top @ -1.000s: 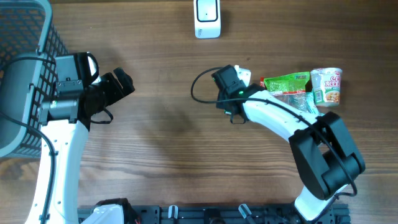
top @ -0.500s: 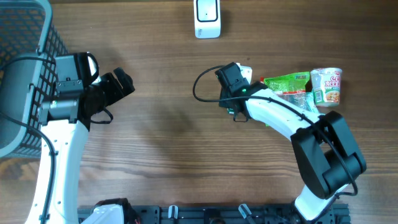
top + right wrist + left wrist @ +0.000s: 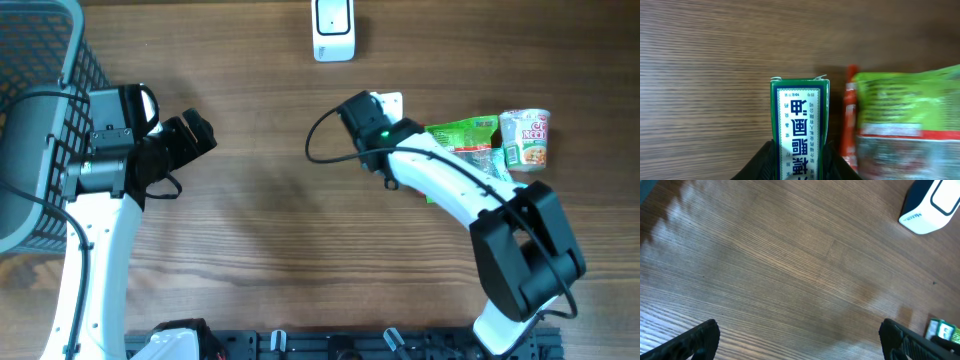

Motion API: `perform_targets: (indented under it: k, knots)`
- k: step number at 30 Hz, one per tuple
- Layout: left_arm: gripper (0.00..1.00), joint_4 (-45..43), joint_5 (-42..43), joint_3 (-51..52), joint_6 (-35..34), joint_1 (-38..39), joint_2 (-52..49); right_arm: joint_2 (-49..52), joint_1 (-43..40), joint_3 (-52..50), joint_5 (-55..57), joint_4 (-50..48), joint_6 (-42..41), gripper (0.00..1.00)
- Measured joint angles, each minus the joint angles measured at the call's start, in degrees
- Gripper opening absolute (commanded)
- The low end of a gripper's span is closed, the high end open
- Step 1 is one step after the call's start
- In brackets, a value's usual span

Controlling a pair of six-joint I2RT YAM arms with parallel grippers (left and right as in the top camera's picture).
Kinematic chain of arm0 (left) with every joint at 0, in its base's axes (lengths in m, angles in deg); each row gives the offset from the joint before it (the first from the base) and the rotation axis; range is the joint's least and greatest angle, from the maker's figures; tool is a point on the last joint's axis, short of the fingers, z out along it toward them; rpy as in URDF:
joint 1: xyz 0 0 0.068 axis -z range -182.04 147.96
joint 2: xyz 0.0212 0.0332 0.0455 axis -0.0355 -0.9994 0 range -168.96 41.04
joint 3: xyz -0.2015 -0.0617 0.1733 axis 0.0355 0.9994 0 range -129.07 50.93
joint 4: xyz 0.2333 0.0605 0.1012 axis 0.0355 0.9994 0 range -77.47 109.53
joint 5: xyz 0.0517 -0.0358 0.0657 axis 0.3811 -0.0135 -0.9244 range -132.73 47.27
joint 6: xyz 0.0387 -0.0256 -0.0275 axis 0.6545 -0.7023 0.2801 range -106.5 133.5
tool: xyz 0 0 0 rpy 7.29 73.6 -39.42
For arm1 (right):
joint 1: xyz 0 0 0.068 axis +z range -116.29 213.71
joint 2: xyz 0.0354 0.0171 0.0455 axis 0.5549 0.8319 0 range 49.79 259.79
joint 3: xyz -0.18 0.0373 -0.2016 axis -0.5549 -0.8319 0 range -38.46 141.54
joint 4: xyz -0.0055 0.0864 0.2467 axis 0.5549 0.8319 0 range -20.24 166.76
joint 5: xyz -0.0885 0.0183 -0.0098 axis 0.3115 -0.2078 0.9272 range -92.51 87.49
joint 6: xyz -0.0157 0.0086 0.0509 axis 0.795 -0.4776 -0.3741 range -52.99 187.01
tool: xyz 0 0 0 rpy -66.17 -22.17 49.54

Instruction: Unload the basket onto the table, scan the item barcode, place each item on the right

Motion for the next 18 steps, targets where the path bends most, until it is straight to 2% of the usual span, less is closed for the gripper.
perform_targets:
  k: [9,18]
  knots:
    - [1.00,0.00,0.00,0.00,0.00,0.00,0.00,2.29,7.63,0.02,16.83,-1.05,5.81,0.26]
    - [1.00,0.00,0.00,0.02,0.00,0.00,0.00,11.98,8.24,0.04,24.70,-2.73,10.97,0.27]
